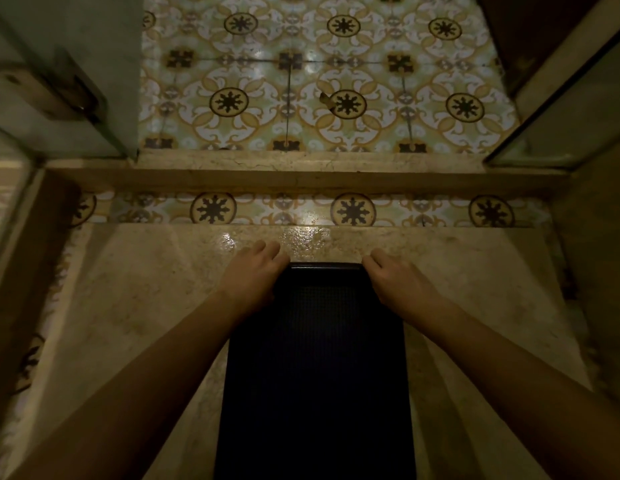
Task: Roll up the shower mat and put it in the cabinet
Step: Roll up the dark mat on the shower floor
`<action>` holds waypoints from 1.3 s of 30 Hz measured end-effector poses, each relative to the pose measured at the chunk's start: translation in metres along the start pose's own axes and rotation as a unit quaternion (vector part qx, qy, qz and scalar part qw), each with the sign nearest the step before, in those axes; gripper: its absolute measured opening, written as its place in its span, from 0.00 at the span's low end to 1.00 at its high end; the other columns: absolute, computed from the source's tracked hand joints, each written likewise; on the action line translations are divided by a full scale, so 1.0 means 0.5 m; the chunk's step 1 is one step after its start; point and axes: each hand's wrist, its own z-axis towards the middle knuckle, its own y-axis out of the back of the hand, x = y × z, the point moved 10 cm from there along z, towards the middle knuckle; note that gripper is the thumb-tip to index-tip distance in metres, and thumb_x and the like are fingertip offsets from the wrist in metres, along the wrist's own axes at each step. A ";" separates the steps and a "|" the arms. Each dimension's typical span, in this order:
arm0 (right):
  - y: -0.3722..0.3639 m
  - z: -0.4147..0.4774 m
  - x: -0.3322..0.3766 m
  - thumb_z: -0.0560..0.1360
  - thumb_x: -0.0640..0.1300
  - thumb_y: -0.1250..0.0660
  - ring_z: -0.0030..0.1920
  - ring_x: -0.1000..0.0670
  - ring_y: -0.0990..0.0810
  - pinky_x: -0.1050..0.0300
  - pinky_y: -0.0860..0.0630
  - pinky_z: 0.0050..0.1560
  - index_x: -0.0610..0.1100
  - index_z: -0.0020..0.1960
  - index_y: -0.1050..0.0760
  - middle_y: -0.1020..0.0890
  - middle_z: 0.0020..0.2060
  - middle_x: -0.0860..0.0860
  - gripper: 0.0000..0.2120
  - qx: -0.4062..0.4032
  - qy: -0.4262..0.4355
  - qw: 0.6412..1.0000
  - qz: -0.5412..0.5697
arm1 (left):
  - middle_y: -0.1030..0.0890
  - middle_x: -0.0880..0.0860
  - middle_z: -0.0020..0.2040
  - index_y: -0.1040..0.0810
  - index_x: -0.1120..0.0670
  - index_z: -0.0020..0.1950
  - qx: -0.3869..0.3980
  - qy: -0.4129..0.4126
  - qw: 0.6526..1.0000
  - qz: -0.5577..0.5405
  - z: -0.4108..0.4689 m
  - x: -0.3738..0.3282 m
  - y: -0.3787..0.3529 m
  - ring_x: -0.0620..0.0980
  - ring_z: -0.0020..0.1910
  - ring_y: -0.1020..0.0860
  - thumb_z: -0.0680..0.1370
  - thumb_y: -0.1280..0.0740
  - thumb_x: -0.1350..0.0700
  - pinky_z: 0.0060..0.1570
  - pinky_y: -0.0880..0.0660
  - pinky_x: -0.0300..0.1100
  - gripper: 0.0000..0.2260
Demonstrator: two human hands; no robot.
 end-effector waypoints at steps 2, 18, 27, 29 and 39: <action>-0.001 -0.016 -0.004 0.68 0.31 0.30 0.36 0.43 0.23 0.50 0.27 0.30 0.38 0.51 0.26 0.23 0.45 0.43 0.13 -0.005 0.001 1.000 0.004 | 0.23 0.57 0.50 0.24 0.56 0.55 0.006 0.012 1.000 -0.007 -0.002 0.004 -0.003 0.58 0.49 0.26 0.68 0.28 0.58 0.43 0.28 0.48 0.16; 0.016 -0.029 0.002 0.69 0.34 0.29 0.40 0.41 0.23 0.48 0.24 0.31 0.36 0.56 0.25 0.23 0.44 0.41 0.16 -0.043 -0.001 0.999 0.003 | 0.27 0.58 0.58 0.28 0.58 0.60 0.041 0.029 0.999 0.000 -0.021 0.004 -0.016 0.58 0.54 0.27 0.73 0.32 0.60 0.50 0.26 0.50 0.16; 0.016 -0.024 0.025 0.62 0.28 0.29 0.35 0.40 0.24 0.52 0.31 0.27 0.36 0.43 0.26 0.24 0.38 0.40 0.12 -0.022 -0.009 1.000 0.015 | 0.24 0.57 0.54 0.27 0.57 0.57 0.043 -0.003 0.997 0.056 -0.020 -0.008 -0.008 0.57 0.52 0.27 0.73 0.33 0.59 0.50 0.29 0.49 0.13; 0.008 -0.034 0.016 0.66 0.29 0.31 0.38 0.40 0.24 0.50 0.30 0.30 0.36 0.46 0.26 0.24 0.42 0.40 0.10 -0.019 -0.013 0.999 0.032 | 0.25 0.57 0.56 0.27 0.58 0.58 0.056 -0.003 0.997 0.058 -0.026 -0.010 -0.015 0.59 0.53 0.26 0.74 0.34 0.59 0.50 0.28 0.51 0.13; 0.005 -0.031 0.025 0.69 0.32 0.35 0.39 0.41 0.25 0.49 0.29 0.33 0.38 0.51 0.29 0.25 0.43 0.41 0.11 0.003 -0.001 1.000 0.003 | 0.23 0.58 0.55 0.30 0.58 0.60 0.072 -0.010 0.995 0.073 -0.011 -0.029 -0.002 0.58 0.50 0.23 0.76 0.36 0.61 0.50 0.28 0.50 0.12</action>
